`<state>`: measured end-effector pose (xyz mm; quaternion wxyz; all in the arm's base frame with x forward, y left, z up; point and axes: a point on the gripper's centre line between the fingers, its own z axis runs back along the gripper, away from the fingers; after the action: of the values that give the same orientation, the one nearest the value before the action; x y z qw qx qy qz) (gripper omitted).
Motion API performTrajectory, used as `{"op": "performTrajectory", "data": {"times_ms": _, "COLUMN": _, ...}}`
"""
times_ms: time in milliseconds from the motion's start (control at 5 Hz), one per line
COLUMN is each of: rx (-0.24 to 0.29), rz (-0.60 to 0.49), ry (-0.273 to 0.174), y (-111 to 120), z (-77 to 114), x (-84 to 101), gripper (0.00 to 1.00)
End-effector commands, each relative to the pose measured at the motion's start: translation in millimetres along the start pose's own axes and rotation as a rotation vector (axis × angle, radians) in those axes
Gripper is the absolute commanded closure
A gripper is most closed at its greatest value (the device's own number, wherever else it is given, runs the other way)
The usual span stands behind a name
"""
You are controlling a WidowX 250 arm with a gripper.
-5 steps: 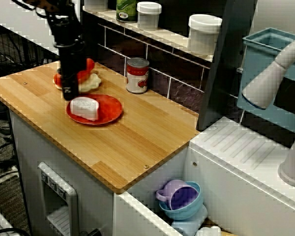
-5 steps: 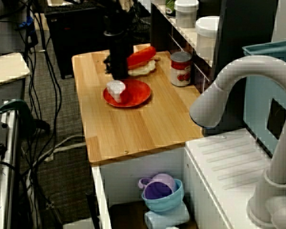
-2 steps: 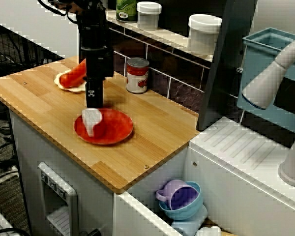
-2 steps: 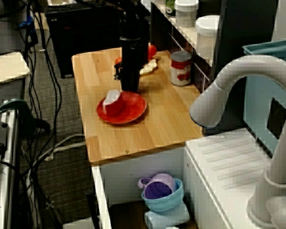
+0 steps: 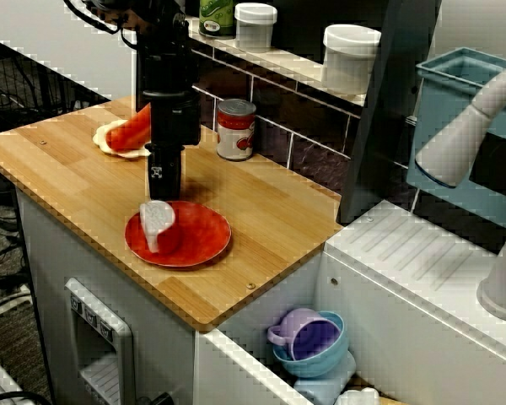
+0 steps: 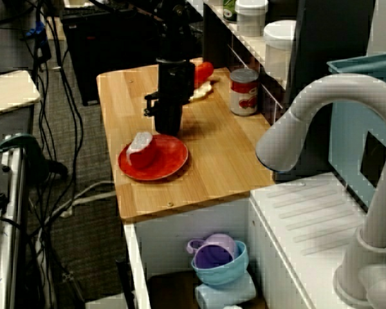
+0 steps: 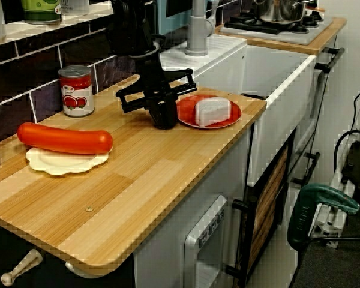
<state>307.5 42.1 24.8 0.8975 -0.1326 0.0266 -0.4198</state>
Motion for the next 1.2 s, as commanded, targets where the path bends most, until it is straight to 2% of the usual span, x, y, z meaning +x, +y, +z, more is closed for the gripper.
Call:
{"op": "performTrajectory", "data": {"times_ms": 0, "rx": 0.09, "rz": 0.052, "ry": -0.022, "y": 11.2, "z": 24.3, "x": -3.0, "gripper": 1.0}}
{"op": "performTrajectory", "data": {"times_ms": 400, "rx": 0.13, "rz": 0.093, "ry": -0.036, "y": 25.9, "z": 33.5, "x": -18.5, "gripper": 1.0}}
{"op": "performTrajectory", "data": {"times_ms": 600, "rx": 0.14, "rz": 0.065, "ry": -0.048, "y": 27.8, "z": 38.5, "x": -29.2, "gripper": 1.0}}
{"op": "performTrajectory", "data": {"times_ms": 800, "rx": 0.175, "rz": 0.027, "ry": -0.053, "y": 25.4, "z": 37.2, "x": -37.6, "gripper": 1.0}}
{"op": "performTrajectory", "data": {"times_ms": 1000, "rx": 0.196, "rz": -0.005, "ry": -0.054, "y": 17.3, "z": 37.8, "x": -43.6, "gripper": 1.0}}
